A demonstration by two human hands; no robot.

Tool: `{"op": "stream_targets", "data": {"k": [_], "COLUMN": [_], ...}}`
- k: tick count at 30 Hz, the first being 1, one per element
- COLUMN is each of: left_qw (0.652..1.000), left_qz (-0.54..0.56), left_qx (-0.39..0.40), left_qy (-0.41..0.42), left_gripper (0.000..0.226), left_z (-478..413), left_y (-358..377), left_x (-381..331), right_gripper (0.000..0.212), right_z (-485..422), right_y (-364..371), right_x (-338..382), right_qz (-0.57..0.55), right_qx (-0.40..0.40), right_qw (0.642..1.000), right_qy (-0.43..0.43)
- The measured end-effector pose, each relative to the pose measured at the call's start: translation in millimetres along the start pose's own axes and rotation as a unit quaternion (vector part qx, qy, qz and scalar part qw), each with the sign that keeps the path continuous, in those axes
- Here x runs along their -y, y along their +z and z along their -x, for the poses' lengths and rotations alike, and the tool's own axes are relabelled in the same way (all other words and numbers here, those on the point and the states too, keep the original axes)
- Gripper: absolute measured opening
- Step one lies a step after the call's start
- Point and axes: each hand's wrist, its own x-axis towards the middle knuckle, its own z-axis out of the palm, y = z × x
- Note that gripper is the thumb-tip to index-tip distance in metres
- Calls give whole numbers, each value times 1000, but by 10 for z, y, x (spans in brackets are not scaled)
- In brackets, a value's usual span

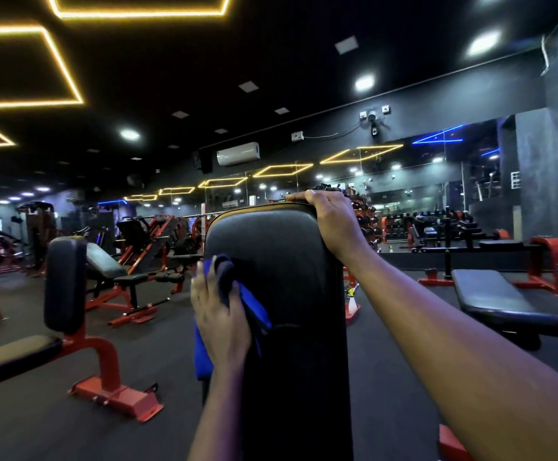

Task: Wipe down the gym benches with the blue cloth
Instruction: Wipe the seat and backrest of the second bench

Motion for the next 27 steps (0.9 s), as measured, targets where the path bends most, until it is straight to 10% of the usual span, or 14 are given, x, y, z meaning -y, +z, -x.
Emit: {"op": "stream_targets", "data": {"k": [22,27], "left_qw": [955,989], "left_qz": [-74,-70], "left_qx": [138,68], "left_qy": [251,108], "left_gripper": [62,60], "left_z": [397,41], "left_y": [143,322], "left_x": [-649,-837], "right_gripper": [39,39], "right_z": [108,105], "right_y": [-155,-224], "right_x": [32,18], "right_qz": [-187,-176], "right_qx": [27,50], "right_qw": [970,967], "right_qy": [154,179]}}
